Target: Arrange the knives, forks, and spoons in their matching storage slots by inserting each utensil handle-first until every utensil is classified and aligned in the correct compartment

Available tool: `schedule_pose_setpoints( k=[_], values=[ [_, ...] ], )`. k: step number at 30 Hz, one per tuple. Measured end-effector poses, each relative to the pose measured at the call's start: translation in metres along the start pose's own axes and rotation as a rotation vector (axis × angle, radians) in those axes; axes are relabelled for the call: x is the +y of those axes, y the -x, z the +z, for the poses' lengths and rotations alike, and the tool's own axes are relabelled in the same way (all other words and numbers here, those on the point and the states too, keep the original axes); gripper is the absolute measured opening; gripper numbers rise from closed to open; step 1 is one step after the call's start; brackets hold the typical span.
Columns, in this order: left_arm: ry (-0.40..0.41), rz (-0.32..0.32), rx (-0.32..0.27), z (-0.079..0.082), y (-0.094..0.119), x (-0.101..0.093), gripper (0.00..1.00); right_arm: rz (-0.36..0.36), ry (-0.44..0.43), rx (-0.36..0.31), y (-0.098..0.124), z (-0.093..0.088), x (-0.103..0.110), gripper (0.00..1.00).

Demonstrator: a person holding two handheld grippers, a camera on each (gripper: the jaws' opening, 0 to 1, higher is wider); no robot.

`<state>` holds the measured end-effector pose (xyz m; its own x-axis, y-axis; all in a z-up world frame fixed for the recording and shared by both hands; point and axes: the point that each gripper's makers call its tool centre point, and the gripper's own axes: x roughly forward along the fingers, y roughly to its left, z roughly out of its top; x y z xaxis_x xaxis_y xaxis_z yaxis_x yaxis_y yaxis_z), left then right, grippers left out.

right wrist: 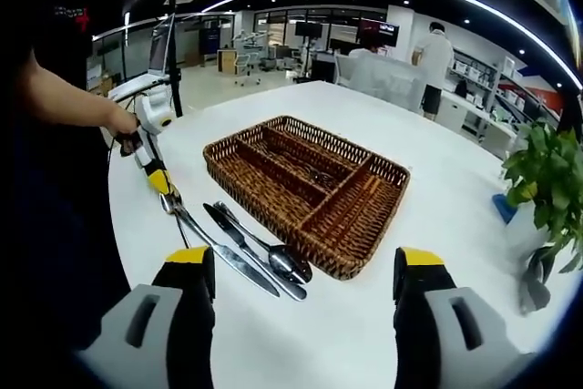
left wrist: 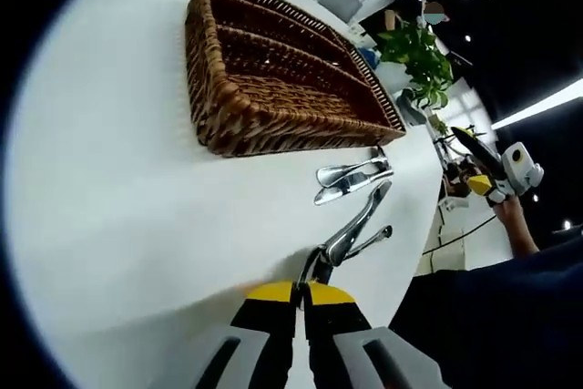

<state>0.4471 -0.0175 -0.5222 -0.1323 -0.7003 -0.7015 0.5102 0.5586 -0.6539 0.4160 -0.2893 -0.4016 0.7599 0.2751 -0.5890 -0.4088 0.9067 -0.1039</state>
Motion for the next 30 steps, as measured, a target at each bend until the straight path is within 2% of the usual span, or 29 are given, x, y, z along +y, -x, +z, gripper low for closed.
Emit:
schedule_pose_setpoints(
  k=[6, 13, 17, 19, 30],
  values=[
    [0.001, 0.041, -0.029, 0.007, 0.004, -0.003, 0.01, 0.012, 0.005, 0.001, -0.005, 0.000, 0.001, 0.82],
    [0.042, 0.074, -0.059, 0.014, 0.009, 0.007, 0.02, 0.015, 0.007, -0.005, -0.007, 0.003, -0.003, 0.82],
    [0.078, 0.043, -0.079, 0.017, 0.017, 0.008, 0.01, 0.017, 0.006, -0.005, -0.008, 0.003, -0.005, 0.82],
    [0.078, 0.052, -0.077, 0.018, 0.021, 0.010, 0.01, 0.015, 0.006, -0.006, -0.009, 0.003, -0.006, 0.82],
    [0.039, 0.032, -0.078, 0.020, 0.025, -0.002, 0.00, 0.018, 0.017, -0.005, -0.012, 0.005, -0.009, 0.81]
  ],
)
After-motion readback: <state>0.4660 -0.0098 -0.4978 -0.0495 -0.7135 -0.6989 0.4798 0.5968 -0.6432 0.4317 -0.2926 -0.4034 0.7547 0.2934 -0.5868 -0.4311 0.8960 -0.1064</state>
